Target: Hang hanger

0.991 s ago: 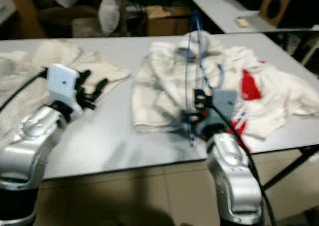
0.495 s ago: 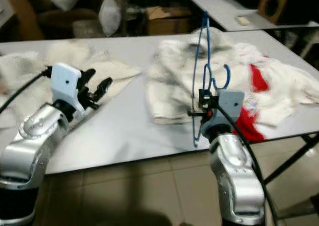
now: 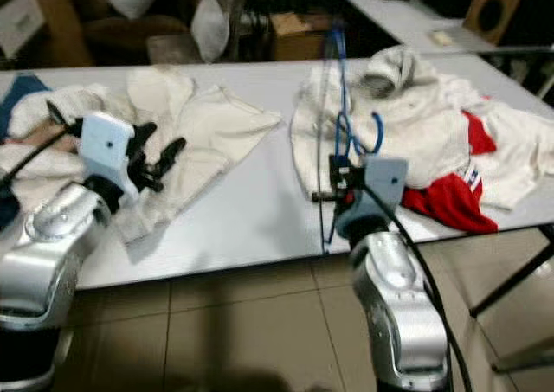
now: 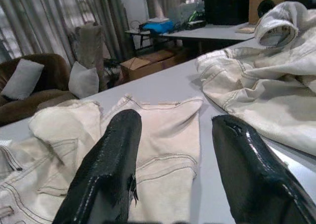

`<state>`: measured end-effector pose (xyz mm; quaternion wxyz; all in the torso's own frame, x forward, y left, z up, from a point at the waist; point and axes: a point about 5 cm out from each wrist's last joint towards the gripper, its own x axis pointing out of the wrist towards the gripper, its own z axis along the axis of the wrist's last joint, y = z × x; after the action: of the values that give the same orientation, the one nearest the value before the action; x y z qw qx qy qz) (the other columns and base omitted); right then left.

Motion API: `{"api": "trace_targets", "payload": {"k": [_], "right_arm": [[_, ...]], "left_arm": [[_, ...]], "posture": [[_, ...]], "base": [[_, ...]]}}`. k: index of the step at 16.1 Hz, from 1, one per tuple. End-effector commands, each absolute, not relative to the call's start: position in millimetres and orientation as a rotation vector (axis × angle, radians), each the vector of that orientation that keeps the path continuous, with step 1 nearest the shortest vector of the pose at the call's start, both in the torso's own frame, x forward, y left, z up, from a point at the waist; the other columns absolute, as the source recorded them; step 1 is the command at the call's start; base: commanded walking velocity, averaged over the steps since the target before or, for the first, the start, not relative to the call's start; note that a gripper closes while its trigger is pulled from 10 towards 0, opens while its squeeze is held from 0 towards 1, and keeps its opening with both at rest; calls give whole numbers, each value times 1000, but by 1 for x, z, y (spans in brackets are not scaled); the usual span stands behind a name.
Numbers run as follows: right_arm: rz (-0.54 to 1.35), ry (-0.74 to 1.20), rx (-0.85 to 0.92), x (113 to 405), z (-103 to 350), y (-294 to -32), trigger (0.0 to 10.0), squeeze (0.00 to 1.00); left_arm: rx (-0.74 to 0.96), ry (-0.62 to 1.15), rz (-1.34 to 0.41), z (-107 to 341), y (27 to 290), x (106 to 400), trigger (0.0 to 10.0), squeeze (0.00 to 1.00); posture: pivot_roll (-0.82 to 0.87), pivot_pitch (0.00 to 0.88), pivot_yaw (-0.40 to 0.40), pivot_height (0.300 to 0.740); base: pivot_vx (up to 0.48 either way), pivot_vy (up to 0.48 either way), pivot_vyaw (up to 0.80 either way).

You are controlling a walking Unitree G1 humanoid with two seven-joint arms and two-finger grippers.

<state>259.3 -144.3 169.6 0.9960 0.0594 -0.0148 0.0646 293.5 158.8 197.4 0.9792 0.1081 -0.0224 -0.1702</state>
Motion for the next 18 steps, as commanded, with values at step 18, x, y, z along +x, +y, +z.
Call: {"api": "trace_targets", "payload": {"k": [18], "right_arm": [[99, -29, 115, 258, 170, -151, 10000, 0]], "left_arm": [[215, -47, -374, 197, 152, 295, 10000, 0]], "posture": [[-58, 0, 22, 740]], "base": [[0, 372, 0]]}}
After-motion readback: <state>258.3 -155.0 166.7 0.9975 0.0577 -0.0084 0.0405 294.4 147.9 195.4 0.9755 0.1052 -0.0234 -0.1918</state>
